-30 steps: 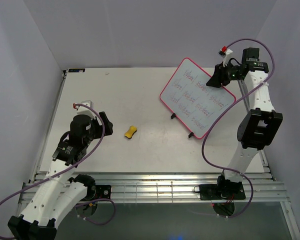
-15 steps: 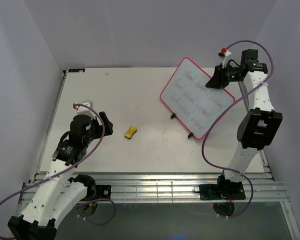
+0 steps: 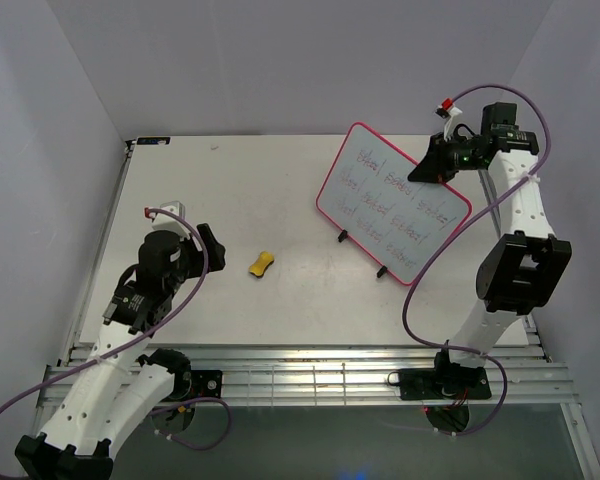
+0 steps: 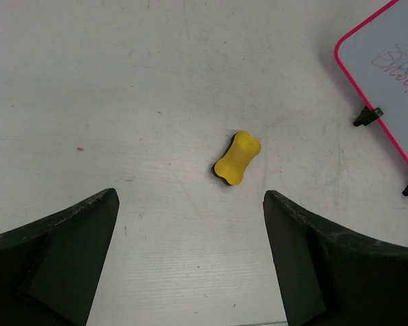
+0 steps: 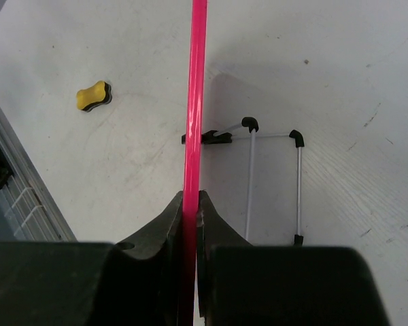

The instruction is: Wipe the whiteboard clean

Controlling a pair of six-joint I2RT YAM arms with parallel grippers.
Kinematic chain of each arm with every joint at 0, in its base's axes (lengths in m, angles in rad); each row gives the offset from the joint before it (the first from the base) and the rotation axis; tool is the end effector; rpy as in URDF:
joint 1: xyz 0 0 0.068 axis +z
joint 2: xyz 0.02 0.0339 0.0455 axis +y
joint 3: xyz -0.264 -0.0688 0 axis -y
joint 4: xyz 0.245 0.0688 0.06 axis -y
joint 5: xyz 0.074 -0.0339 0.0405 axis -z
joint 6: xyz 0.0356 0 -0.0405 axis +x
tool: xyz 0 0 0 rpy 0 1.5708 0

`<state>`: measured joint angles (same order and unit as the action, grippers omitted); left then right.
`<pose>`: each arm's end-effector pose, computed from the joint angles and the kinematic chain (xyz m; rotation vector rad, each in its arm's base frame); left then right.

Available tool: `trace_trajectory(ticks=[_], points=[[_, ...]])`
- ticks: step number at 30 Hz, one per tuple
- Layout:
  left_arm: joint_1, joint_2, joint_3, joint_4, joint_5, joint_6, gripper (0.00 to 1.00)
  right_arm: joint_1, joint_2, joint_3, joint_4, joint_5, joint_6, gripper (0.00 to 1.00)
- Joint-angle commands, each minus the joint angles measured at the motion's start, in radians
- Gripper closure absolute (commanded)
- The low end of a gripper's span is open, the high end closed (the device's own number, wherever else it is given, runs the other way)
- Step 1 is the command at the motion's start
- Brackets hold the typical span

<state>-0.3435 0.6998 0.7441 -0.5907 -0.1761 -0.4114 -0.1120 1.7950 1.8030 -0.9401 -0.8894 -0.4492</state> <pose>0.1465 -0.0458 0.2977 -0.1768 2.1117 -0.2649 0.3814 -0.0151 0.3554 -0.7054 2.0944 0.7997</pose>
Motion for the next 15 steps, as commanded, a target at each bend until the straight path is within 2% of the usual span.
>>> trace_trajectory(ticks=[1,8,15], points=[[-0.005,-0.017,-0.008,0.019,-0.006,-0.006,0.02,-0.005,-0.065,-0.013,0.093,-0.026,0.038,0.92],[-0.005,-0.026,-0.009,0.017,-0.019,-0.009,0.02,-0.005,-0.129,-0.005,0.174,0.104,0.217,0.92],[-0.005,-0.028,-0.009,0.015,-0.031,-0.015,0.02,-0.005,-0.184,0.013,0.244,0.096,0.352,0.92]])
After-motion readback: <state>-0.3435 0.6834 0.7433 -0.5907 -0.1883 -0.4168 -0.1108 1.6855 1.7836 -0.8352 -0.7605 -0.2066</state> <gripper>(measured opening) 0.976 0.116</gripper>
